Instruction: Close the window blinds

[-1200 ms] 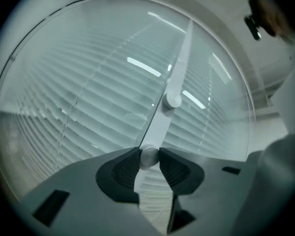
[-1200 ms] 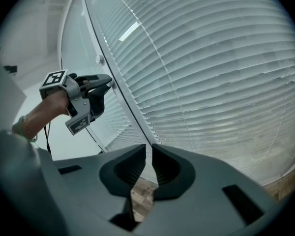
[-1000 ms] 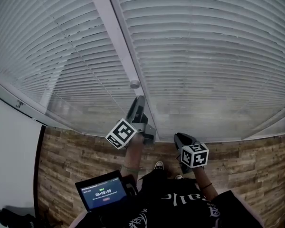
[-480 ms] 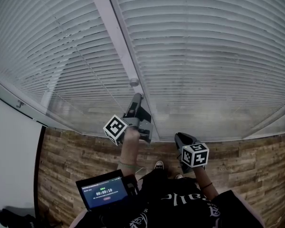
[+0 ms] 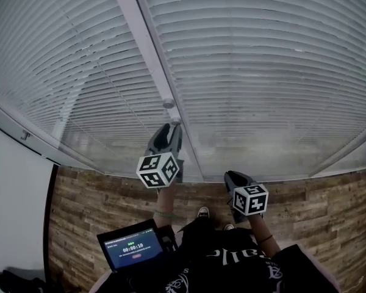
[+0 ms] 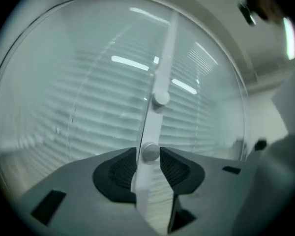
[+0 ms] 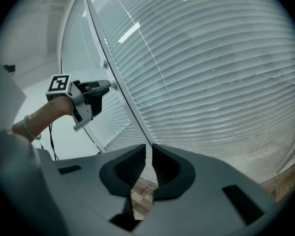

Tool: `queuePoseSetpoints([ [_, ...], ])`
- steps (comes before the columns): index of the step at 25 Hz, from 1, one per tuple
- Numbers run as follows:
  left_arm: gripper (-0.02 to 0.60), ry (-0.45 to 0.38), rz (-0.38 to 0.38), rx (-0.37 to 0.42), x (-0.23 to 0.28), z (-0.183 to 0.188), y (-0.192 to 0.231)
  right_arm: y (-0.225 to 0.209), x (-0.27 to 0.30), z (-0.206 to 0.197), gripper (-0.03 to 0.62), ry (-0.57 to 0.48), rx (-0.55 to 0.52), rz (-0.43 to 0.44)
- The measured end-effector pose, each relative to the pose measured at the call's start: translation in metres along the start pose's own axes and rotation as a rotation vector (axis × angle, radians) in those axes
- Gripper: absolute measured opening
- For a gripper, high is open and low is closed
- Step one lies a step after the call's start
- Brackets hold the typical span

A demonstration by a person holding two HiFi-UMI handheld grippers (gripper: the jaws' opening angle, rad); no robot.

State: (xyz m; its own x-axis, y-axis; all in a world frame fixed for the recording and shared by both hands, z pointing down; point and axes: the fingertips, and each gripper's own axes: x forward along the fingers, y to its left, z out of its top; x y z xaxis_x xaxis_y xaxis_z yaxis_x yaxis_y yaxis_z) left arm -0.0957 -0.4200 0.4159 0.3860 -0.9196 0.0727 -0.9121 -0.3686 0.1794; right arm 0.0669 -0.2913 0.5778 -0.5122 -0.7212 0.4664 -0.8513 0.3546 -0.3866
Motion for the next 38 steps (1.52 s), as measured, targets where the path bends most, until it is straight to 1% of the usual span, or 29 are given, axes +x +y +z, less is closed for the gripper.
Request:
queuePoseSetpoints([
  [2, 0.135, 0.077, 0.064, 0.375, 0.004, 0.000, -0.001, 0.000, -0.005, -0.003, 0.051, 0.002, -0.002, 0.000],
  [3, 0.140, 0.110, 0.082, 0.529, 0.006, 0.001, -0.003, 0.000, -0.008, -0.005, 0.051, 0.004, -0.003, 0.000],
  [4, 0.141, 0.138, 0.089, 0.640, 0.008, 0.001, -0.005, 0.000, -0.012, -0.008, 0.051, 0.005, -0.003, 0.000],
  [5, 0.141, 0.158, 0.090, 0.708, 0.009, 0.001, -0.008, 0.000, -0.016, -0.010, 0.051, 0.005, -0.004, 0.000],
  [6, 0.139, 0.169, 0.088, 0.737, 0.009, 0.000, -0.010, -0.001, -0.020, -0.011, 0.051, 0.005, -0.004, -0.001],
  [7, 0.128, 0.172, 0.083, 0.740, 0.008, -0.001, -0.012, -0.002, -0.025, -0.013, 0.051, 0.004, -0.004, -0.003],
  [8, 0.103, 0.171, 0.079, 0.732, 0.007, -0.002, -0.013, -0.003, -0.029, -0.013, 0.051, 0.003, -0.004, -0.004],
  [10, 0.103, 0.180, 0.080, 0.731, 0.007, -0.001, -0.015, -0.005, -0.040, -0.014, 0.051, 0.002, -0.006, -0.007],
  [11, 0.103, 0.193, 0.083, 0.754, 0.008, 0.002, -0.017, -0.006, -0.046, -0.013, 0.051, 0.003, -0.008, -0.008],
  [12, 0.103, 0.209, 0.086, 0.795, 0.008, 0.005, -0.020, -0.007, -0.054, -0.013, 0.051, 0.004, -0.009, -0.009],
  [14, 0.103, 0.244, 0.086, 0.894, 0.007, 0.007, -0.027, -0.009, -0.071, -0.016, 0.051, 0.006, -0.008, -0.011],
  [15, 0.119, 0.263, 0.084, 0.938, 0.006, 0.005, -0.029, -0.011, -0.079, -0.020, 0.051, 0.006, -0.007, -0.012],
  [16, 0.132, 0.280, 0.087, 0.969, 0.006, 0.003, -0.030, -0.014, -0.086, -0.025, 0.051, 0.007, -0.006, -0.014],
  [17, 0.132, 0.293, 0.097, 0.983, 0.007, 0.001, -0.028, -0.017, -0.091, -0.032, 0.051, 0.008, -0.004, -0.016],
  [18, 0.132, 0.300, 0.111, 0.973, 0.008, -0.001, -0.025, -0.020, -0.097, -0.039, 0.051, 0.008, 0.001, -0.018],
  [19, 0.132, 0.302, 0.122, 0.931, 0.009, -0.003, -0.023, -0.024, -0.101, -0.046, 0.051, 0.007, 0.008, -0.021],
  [20, 0.132, 0.297, 0.129, 0.846, 0.009, -0.005, -0.020, -0.028, -0.105, -0.054, 0.051, 0.005, 0.019, -0.023],
  [21, 0.130, 0.283, 0.130, 0.714, 0.008, -0.006, -0.019, -0.031, -0.108, -0.060, 0.051, 0.003, 0.032, -0.027],
  [24, 0.127, 0.188, 0.103, 0.183, 0.007, -0.002, -0.016, -0.041, -0.118, -0.071, 0.051, -0.001, 0.060, -0.043],
  [25, 0.127, 0.158, 0.092, 0.052, 0.007, 0.000, -0.015, -0.041, -0.122, -0.072, 0.051, -0.006, 0.062, -0.047],
  [26, 0.127, 0.139, 0.083, -0.025, 0.007, 0.002, -0.015, -0.040, -0.125, -0.073, 0.051, -0.012, 0.064, -0.049],
  [27, 0.127, 0.130, 0.073, -0.060, 0.006, 0.002, -0.015, -0.038, -0.129, -0.075, 0.051, -0.020, 0.065, -0.052],
  [31, 0.127, 0.107, 0.028, -0.072, 0.000, -0.002, -0.015, -0.029, -0.140, -0.079, 0.051, -0.030, 0.060, -0.065],
  [34, 0.144, 0.092, -0.029, -0.152, -0.007, -0.015, -0.021, -0.024, -0.146, -0.081, 0.051, -0.037, 0.057, -0.083],
  [35, 0.144, 0.092, -0.037, -0.153, -0.014, -0.020, -0.024, -0.021, -0.147, -0.081, 0.051, -0.041, 0.058, -0.091],
  [36, 0.144, 0.099, -0.045, -0.138, -0.023, -0.028, -0.027, -0.017, -0.146, -0.081, 0.051, -0.046, 0.060, -0.098],
  [38, 0.144, 0.145, -0.079, -0.081, -0.045, -0.053, -0.038, -0.008, -0.145, -0.083, 0.051, -0.053, 0.060, -0.111],
])
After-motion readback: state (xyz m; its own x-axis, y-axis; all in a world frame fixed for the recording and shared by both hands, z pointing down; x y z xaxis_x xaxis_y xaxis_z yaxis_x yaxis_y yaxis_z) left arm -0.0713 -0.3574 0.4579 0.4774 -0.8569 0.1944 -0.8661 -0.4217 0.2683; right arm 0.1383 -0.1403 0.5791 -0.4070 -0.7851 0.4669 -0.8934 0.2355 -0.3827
